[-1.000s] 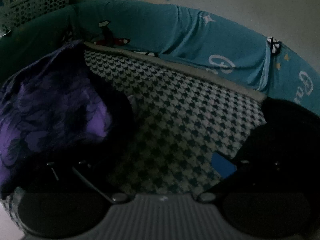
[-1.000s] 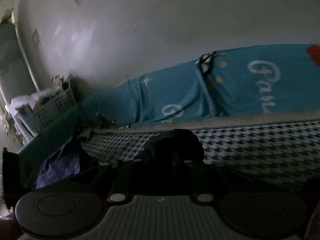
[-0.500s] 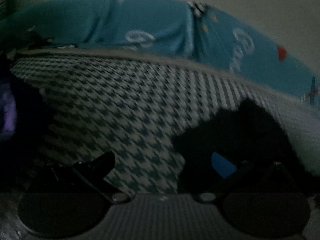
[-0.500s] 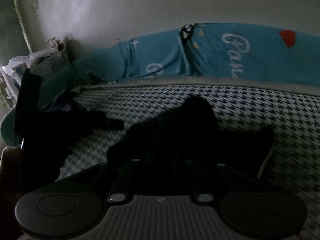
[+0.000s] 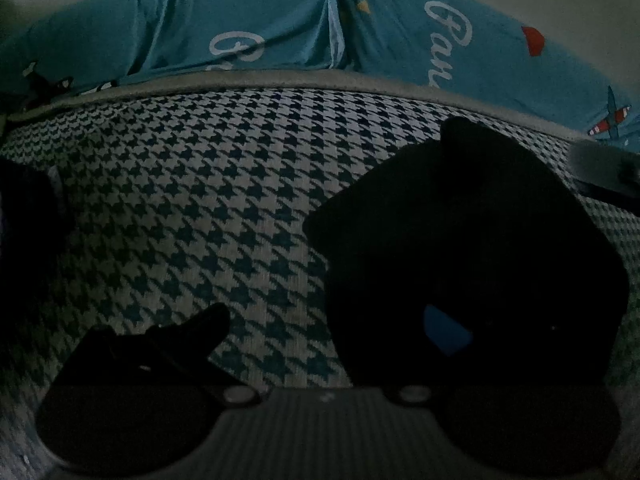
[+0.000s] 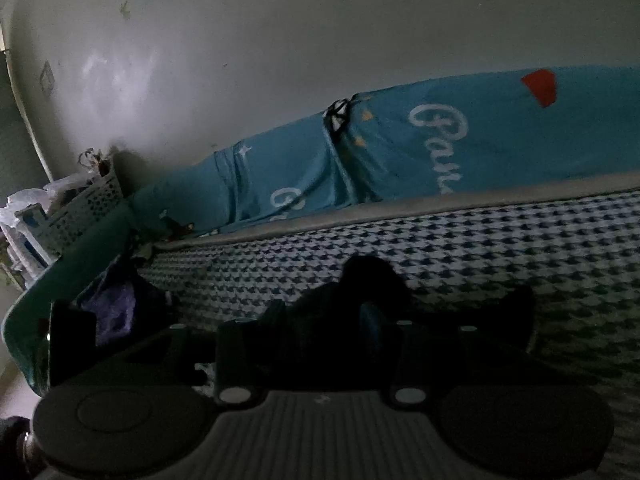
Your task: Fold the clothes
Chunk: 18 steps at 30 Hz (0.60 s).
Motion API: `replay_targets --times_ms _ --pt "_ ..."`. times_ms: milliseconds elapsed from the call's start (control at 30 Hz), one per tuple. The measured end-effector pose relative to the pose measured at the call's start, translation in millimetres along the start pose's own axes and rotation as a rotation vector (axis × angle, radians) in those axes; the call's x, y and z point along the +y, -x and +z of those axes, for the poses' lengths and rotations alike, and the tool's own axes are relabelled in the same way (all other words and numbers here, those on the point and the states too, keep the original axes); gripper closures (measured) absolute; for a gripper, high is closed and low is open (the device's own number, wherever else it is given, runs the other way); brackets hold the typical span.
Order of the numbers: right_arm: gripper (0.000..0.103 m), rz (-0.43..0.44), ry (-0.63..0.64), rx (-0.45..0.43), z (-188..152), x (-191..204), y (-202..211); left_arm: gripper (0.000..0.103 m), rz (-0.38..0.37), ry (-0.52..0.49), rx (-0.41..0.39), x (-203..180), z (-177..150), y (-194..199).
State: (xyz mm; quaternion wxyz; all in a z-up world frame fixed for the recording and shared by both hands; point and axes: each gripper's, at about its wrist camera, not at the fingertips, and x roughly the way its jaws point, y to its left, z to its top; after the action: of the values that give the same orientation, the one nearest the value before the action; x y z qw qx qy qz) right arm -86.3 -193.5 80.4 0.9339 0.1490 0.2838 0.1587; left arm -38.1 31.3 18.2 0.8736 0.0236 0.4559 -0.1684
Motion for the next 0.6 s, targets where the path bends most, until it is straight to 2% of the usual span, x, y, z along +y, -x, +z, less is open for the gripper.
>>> replay_targets --times_ms 167,300,400,500,600 --pt "0.062 0.033 0.012 0.027 0.5 9.2 -29.3 0.0 -0.003 -0.006 0.006 0.1 -0.5 0.0" --pt "0.063 0.013 0.009 0.062 -0.4 9.1 -45.7 0.0 -0.009 -0.012 0.007 0.6 -0.9 0.9" --pt "0.065 -0.125 0.015 0.111 -2.5 2.0 -55.9 0.0 -0.023 -0.014 0.002 3.3 -0.1 5.0" --pt "0.067 -0.276 -0.054 0.194 -8.4 -19.1 -65.3 0.0 -0.017 -0.008 -0.009 8.8 0.4 9.5" --pt "0.067 -0.345 -0.111 0.226 -10.4 -36.8 -62.8 0.0 -0.016 0.0 -0.007 16.0 -1.5 13.7"
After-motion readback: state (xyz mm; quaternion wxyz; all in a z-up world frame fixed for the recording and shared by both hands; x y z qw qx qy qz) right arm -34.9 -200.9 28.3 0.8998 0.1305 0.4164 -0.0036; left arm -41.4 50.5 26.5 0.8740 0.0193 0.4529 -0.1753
